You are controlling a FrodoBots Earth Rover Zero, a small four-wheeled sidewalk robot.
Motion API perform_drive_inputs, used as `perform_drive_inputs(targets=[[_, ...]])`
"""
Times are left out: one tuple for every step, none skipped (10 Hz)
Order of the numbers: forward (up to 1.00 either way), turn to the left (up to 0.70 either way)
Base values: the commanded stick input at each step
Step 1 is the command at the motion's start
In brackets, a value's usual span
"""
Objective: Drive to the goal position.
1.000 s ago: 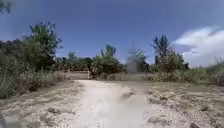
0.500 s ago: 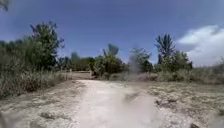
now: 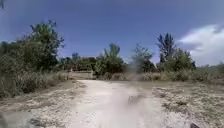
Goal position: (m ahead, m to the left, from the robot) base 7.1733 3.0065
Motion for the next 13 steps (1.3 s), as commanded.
perform_drive_inputs(targets=[[0.45, 0.02], [0.45, 0.02], [0.45, 0.02], [0.45, 0.02], [0.45, 0.02], [0.45, 0.02], [0.45, 0.02], [0.45, 0.02], [0.45, 0.02], [0.45, 0.02], [0.45, 0.02], [0.45, 0.02], [0.45, 0.02]])
